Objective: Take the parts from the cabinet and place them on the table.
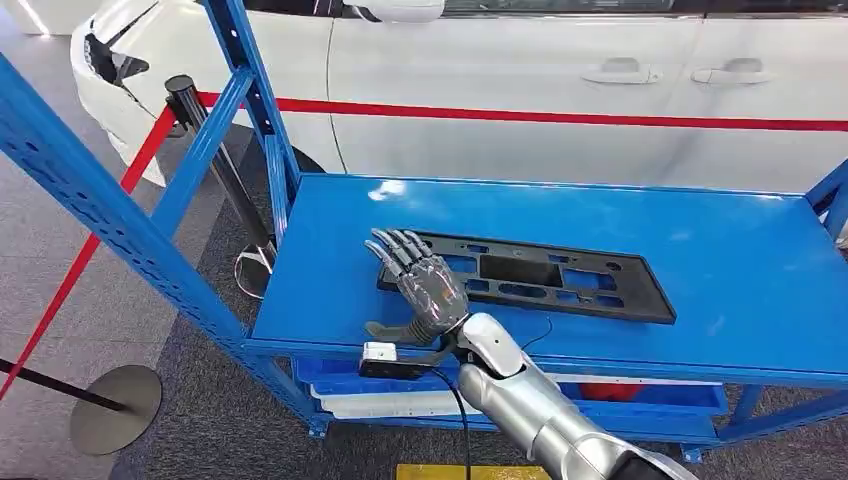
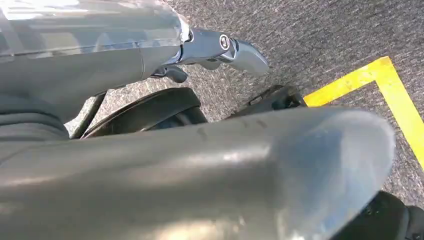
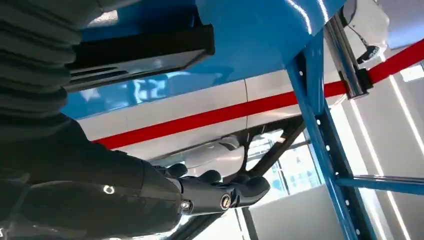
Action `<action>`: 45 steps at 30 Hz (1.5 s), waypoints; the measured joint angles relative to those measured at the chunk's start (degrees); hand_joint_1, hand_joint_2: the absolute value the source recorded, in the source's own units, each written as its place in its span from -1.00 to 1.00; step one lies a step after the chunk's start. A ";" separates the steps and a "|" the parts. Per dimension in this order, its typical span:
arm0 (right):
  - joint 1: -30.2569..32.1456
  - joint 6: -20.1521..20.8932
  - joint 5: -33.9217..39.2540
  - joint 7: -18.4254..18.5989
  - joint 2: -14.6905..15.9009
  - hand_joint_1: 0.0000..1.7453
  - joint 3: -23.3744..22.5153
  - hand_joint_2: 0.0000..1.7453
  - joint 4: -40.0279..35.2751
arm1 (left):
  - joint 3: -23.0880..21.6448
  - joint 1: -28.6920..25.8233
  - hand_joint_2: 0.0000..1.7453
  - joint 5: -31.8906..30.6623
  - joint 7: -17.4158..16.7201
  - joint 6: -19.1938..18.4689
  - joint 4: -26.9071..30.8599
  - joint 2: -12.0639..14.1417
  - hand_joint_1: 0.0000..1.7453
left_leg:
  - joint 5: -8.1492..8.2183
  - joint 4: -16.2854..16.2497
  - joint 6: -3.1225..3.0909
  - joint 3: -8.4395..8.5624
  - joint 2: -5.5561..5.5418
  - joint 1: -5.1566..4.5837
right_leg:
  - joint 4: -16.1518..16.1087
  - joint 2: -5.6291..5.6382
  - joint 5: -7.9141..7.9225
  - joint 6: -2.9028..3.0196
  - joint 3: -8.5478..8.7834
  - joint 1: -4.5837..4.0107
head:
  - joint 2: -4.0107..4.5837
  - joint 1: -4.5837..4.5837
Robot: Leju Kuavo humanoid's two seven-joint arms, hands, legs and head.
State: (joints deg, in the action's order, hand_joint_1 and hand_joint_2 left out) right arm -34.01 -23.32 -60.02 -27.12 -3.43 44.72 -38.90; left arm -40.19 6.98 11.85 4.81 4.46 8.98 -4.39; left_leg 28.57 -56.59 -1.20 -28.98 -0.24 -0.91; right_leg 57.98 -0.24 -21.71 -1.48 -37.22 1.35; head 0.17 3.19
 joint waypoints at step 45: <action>-1.62 -7.10 -11.06 13.79 -0.68 -1.00 -5.60 1.00 9.44 | 0.09 -0.33 -1.00 0.00 0.00 0.17 0.00 0.00 -1.00 | 0.00 -0.02 0.00 0.00 0.01 0.00 | 0.00 0.00 0.00 0.00 0.00 -0.01 | 0.00 0.00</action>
State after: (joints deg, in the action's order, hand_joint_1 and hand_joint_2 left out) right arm -35.62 -30.43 -71.08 -13.33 -4.11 39.12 -29.46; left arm -40.11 6.65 11.85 4.81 4.63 8.98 -4.39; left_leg 28.57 -56.61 -1.20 -28.99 -0.24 -0.91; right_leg 57.98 -0.24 -21.71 -1.48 -37.22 1.33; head 0.17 3.19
